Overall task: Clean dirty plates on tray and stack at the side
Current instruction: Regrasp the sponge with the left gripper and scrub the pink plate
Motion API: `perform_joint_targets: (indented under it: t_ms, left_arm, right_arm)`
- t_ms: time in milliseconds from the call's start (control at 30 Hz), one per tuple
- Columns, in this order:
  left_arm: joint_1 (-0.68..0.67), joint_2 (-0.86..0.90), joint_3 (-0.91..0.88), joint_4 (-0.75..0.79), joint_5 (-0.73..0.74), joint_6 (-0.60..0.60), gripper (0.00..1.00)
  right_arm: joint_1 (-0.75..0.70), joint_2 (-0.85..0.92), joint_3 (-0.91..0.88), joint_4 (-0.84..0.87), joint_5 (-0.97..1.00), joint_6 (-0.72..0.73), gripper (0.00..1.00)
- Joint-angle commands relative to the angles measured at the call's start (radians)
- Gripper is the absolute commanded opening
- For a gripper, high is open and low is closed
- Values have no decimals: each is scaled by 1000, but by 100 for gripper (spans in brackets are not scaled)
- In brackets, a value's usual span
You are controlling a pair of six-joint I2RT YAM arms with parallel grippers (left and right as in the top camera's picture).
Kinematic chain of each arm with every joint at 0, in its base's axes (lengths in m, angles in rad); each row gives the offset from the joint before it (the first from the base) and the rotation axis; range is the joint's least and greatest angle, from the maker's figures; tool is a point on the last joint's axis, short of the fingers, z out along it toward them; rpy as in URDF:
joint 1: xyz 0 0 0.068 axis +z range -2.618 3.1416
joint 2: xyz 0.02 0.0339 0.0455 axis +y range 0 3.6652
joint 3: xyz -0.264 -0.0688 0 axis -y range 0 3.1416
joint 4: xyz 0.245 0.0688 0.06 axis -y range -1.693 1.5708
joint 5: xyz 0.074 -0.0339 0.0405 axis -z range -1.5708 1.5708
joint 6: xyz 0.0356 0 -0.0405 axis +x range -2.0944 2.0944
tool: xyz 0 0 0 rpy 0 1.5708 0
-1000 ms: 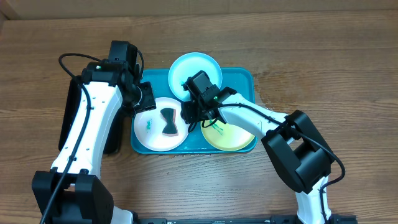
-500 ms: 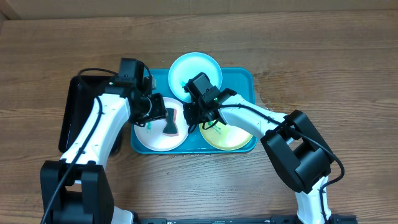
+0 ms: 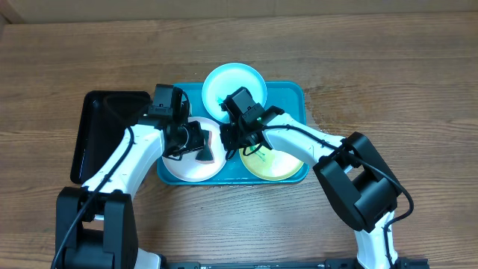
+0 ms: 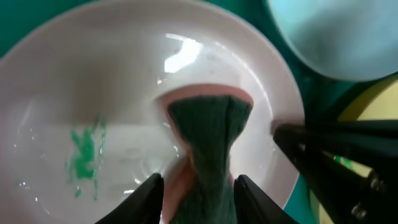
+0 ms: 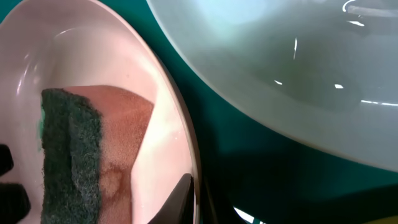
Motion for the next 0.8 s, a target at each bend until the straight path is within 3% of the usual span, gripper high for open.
perform_joint_targets:
  t_ms: [0,267,767]
  left_arm:
    - [-14,10,-5,32,3,-37,39]
    - [-51,74,-5,53,-10,-58,43]
    - [-47,92,-5,48,-37,-38,38]
  right_arm:
    - [-2,5,-11,10,-8,8,8]
    - [-2,5,-11,6,-8,8,8]
    - [-2,5,-11,14,-8,11,8]
